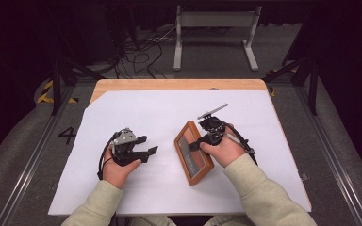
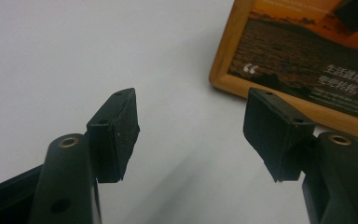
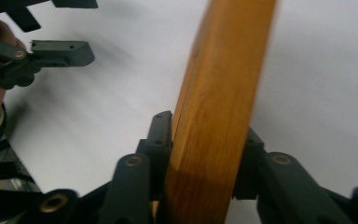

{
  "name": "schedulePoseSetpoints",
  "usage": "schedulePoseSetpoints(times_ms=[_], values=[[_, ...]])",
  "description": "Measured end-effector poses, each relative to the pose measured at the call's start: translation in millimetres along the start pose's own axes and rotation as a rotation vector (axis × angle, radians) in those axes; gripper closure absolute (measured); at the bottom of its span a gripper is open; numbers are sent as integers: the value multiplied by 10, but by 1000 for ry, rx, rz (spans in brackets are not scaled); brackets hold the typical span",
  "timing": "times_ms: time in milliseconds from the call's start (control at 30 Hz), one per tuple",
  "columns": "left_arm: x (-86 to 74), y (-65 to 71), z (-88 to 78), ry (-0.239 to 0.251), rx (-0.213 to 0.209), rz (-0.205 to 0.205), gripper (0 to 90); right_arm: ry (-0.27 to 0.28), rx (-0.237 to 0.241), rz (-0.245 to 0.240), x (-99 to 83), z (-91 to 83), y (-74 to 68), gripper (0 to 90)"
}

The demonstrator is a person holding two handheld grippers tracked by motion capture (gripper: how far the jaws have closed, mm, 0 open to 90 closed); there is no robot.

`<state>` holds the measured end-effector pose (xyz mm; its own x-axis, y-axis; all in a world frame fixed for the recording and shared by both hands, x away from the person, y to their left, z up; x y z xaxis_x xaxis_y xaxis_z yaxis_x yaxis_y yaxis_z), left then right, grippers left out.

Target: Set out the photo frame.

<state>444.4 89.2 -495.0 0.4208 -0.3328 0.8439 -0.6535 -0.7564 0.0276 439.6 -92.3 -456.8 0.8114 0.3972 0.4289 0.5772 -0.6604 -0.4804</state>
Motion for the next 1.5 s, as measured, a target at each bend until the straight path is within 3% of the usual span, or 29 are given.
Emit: schedulePoseSetpoints(times_ms=[300, 433, 667, 933, 1000, 1100, 1367, 1500], values=[[-1, -21, -8, 7, 3, -4, 359, -63, 21, -65, 3, -23, -48, 706], [-15, -47, -25, 1, 9, -8, 359, -97, 3, -162, 59, -118, -74, 706], [-49, -114, -77, 8, 25, -25, 359, -193, 44, -374, 190, -276, -153, 706], [-80, -150, -115, 7, 34, -29, 359, -256, 53, -597, 312, -306, -140, 706], [-85, -154, -119, 6, 34, -29, 359, -263, 53, -618, 322, -304, -135, 706], [-100, -156, -133, 3, 38, -42, 359, -312, 59, -694, 341, -262, -97, 706], [-105, -170, -139, 5, 40, -44, 359, -402, 56, -720, 300, -83, 57, 705], [-105, -172, -128, 5, 36, -40, 359, -424, 98, -766, 287, -18, 87, 706]])
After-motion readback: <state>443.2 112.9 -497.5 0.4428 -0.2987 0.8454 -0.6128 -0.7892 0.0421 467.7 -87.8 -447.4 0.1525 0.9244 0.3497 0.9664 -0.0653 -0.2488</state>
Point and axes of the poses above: each handheld gripper's, and its own axes: z roughly forward along the jaws, x roughly out of its top, y roughly to its right, the point moved 10 cm from there along z, roughly forward along the jaws, and after that the axes turned 9 degrees about x, right-handed, at the moved point
